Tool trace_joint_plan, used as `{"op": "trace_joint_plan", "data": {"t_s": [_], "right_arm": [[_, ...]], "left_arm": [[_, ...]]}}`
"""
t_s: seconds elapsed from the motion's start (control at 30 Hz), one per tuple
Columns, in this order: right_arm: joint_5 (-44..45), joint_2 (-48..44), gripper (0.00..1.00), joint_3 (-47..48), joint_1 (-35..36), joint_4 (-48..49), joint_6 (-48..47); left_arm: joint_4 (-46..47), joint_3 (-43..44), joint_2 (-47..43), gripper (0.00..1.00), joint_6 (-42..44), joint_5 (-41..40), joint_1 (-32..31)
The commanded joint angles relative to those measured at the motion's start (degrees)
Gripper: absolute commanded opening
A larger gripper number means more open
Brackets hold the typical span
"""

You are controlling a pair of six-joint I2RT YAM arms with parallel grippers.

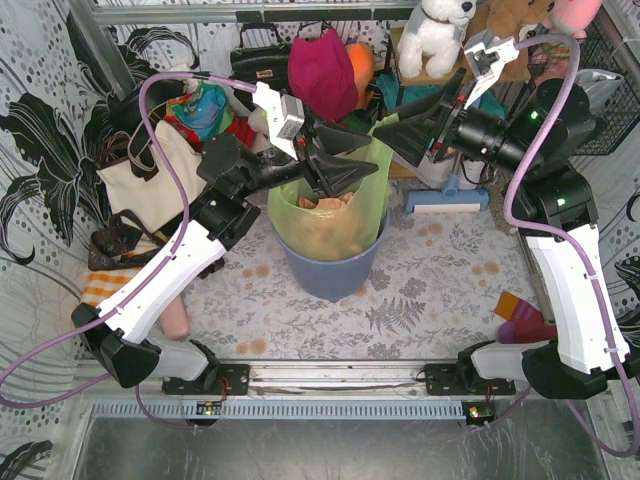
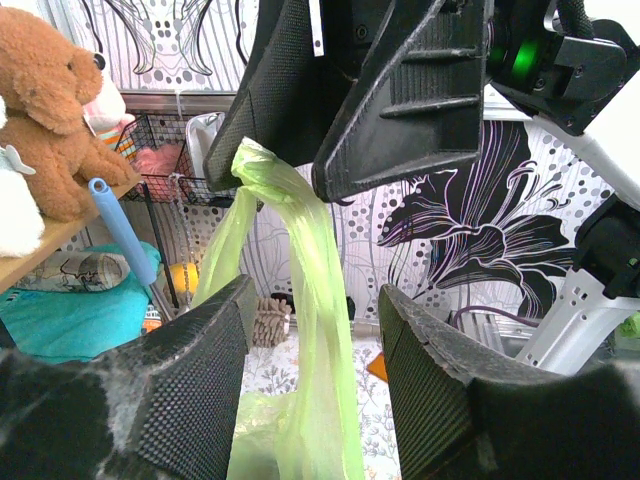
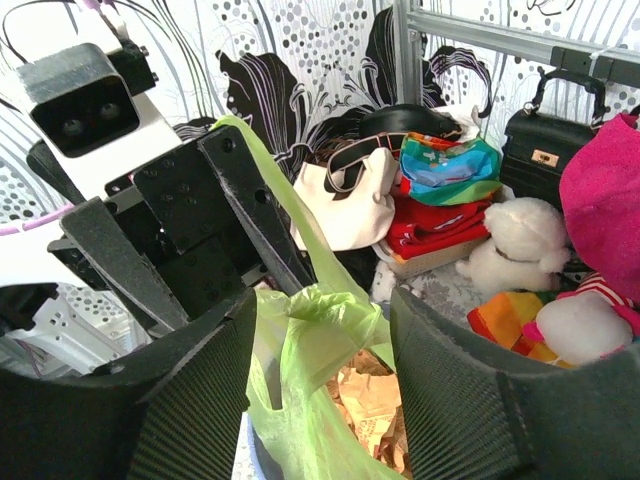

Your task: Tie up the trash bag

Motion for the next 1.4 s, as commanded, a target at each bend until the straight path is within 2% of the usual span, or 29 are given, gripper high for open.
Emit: {"op": "trace_joint_plan", "data": {"t_s": [0.0, 0.13, 0.3, 0.43, 0.57, 0.63, 0.67, 0.83, 1.1, 1.37], "right_arm": [[-0.68, -0.15, 0.58, 0.76, -0.37, -0.78, -2.62], [-1.42, -1.33, 0.57, -1.28, -0.37, 0.48, -3.22], [-0.08, -1.23, 0.45, -1.37, -0.37, 0.2, -4.22], [0.74, -0.91, 0.31, -0.55, -0.37, 0.3, -4.62], [1.77, -0.67, 0.14, 0.24, -0.37, 0.97, -4.38], [1.81, -0.61, 0.02, 0.15, -0.39, 1.75, -4.01], [1.68, -0.4, 0.0, 0.34, -0.37, 1.91, -3.79], [1.2, -0.14, 0.0, 0.87, -0.37, 2.71, -3.13], [-0.85, -0.12, 0.0, 2.06, -0.37, 3.97, -1.72], [-1.11, -0.15, 0.0, 2.45, -0.37, 3.85, -1.57]], "left_arm": [[1.23, 1.69, -0.79, 0.61, 0.56, -0.42, -0.15], [1.12, 2.07, -0.42, 0.61, 0.56, -0.46, -0.16], [0.86, 2.79, -0.02, 0.61, 0.47, -0.25, -0.16], [0.53, 2.88, -0.19, 0.62, 0.63, -0.63, -0.17], [0.68, 2.85, -0.59, 0.62, 1.0, -2.25, -0.16], [0.22, 3.73, -0.17, 0.64, 1.31, -3.22, -0.21], [-0.02, 4.39, 0.08, 0.65, 1.49, -3.75, -0.18], [-0.89, 7.38, 2.17, 0.66, 1.63, -7.76, -0.16], [-1.87, 11.85, 6.85, 0.66, 1.44, -7.04, -0.22], [0.11, 12.19, 7.83, 0.54, -0.15, -6.04, -0.23]]}}
